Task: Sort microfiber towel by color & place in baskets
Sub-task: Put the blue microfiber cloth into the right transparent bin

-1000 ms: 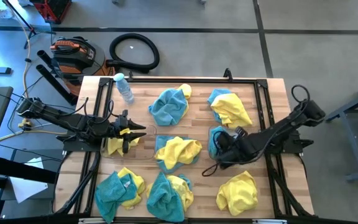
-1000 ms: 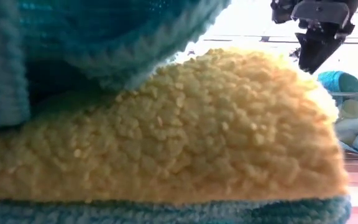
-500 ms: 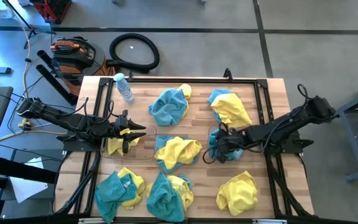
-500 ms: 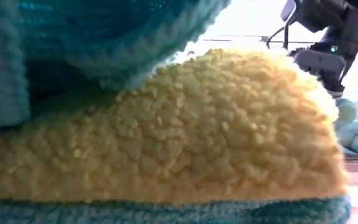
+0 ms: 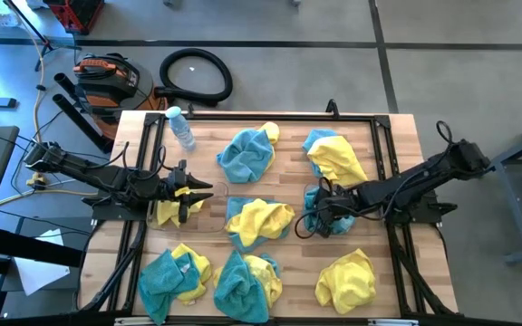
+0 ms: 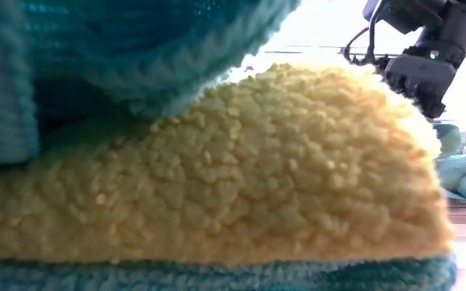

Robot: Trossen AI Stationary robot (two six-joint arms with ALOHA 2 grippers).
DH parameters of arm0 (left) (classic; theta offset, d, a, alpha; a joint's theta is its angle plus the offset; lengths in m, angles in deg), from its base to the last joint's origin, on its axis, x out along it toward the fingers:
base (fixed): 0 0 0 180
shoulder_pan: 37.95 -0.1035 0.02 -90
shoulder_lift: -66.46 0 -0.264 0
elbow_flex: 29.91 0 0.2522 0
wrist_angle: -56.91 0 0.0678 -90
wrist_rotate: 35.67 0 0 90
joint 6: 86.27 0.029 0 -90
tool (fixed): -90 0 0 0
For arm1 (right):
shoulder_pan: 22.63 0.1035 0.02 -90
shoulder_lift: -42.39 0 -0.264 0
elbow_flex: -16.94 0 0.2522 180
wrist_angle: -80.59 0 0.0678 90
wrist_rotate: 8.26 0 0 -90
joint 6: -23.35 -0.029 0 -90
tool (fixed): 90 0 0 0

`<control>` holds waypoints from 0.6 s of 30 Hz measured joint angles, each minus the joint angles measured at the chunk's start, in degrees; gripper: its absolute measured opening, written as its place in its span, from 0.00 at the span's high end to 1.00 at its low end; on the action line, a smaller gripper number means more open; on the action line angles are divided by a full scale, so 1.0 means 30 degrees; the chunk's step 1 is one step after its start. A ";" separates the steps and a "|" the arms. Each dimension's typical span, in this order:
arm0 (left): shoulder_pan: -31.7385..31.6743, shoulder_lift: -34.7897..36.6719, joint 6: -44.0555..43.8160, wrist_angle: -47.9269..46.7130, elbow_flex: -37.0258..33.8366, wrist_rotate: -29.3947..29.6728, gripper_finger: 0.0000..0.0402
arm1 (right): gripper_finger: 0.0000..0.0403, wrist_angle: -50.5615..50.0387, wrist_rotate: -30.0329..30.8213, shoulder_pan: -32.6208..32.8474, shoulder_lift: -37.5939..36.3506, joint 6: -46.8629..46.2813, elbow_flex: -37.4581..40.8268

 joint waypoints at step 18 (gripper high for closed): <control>-0.0004 0.0000 0.0007 0.0022 0.0000 0.0000 0.72 | 0.74 -0.6131 0.3363 0.2582 -0.5376 -0.1380 -0.2837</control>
